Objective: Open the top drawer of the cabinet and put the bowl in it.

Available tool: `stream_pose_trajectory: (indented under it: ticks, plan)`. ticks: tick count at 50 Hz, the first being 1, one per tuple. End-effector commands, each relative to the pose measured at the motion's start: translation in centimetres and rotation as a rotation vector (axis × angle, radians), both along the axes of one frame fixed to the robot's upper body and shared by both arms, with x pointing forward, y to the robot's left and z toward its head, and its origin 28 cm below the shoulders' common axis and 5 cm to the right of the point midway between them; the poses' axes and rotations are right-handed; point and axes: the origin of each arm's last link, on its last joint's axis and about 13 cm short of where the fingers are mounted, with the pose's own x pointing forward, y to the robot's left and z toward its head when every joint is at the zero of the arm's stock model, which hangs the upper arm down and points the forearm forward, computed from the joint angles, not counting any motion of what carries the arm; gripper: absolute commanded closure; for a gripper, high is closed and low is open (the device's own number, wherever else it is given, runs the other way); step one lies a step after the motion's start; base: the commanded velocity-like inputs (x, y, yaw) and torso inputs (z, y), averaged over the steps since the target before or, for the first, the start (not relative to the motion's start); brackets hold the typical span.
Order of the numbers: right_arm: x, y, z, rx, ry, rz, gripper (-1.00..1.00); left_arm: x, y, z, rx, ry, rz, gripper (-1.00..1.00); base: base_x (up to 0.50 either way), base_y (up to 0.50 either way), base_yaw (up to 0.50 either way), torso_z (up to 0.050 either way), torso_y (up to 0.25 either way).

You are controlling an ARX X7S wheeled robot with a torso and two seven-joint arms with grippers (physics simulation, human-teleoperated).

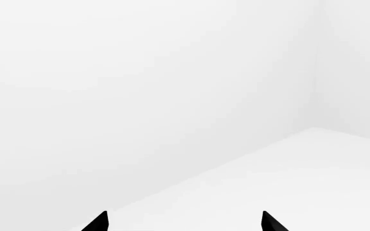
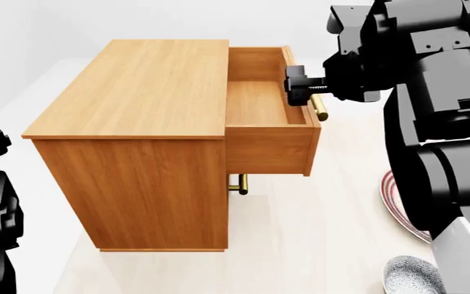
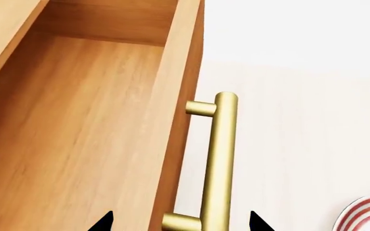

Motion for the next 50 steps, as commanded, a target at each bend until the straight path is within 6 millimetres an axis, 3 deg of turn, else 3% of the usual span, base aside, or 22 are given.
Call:
stream_pose_trajectory:
  ticks: [1,50]
  plan:
    - [-0.1,-1.2,0.4,-0.074,-0.008,-0.044,-1.0,0.0,0.0,0.0,-0.001,0.0,0.0,-1.0,0.0,0.0,0.0,0.0,0.0]
    - [-0.5,-4.9,0.2,-0.229,0.006,-0.151,-1.0,0.0,0.0,0.0,-0.003,-0.004,-0.001,-1.0,0.0,0.0,0.0,0.0,0.0]
